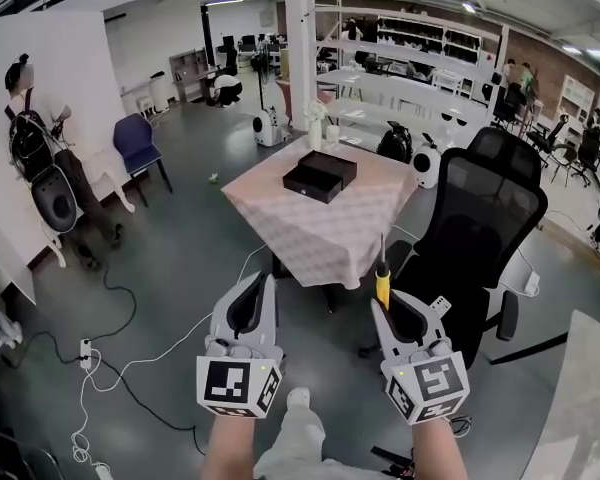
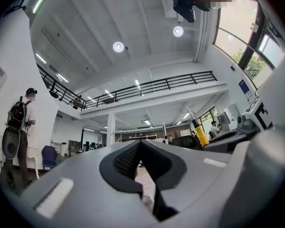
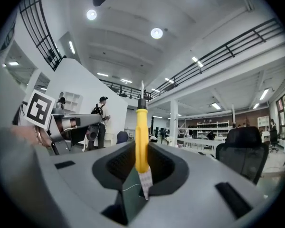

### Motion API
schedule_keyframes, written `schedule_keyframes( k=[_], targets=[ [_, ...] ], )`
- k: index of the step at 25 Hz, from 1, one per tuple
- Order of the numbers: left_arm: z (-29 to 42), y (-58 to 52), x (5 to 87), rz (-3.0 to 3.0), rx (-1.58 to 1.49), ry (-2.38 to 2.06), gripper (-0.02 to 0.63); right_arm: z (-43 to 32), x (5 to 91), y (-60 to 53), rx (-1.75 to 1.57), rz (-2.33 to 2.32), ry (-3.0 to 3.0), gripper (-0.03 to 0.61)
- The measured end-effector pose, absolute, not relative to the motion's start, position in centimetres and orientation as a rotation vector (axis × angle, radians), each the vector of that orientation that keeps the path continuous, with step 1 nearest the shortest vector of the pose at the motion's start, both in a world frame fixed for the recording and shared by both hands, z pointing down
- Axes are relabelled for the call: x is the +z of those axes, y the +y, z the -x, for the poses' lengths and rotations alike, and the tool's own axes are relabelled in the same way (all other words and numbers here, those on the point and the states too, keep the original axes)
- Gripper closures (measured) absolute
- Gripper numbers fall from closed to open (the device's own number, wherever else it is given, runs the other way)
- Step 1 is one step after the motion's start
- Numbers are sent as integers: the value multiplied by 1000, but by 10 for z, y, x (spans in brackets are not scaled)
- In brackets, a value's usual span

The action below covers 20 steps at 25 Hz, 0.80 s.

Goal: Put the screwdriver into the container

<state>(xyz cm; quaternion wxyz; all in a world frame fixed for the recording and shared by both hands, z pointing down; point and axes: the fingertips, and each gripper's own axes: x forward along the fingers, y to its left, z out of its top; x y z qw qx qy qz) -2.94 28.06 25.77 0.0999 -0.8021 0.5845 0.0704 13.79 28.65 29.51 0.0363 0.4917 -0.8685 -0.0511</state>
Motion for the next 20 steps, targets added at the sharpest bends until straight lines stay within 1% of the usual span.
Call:
schedule_keyframes(
  k=[6, 14, 20],
  targets=[
    [49, 198, 267, 2383, 216, 1732, 606, -126, 306, 206, -138, -1527, -2642, 501],
    [87, 59, 254, 2414, 248, 1696, 606, -91, 296, 71, -142, -1572, -2586, 500],
    [119, -21, 257, 2434, 258, 1706, 606, -71, 300, -9, -122, -1622, -2548, 500]
  ],
)
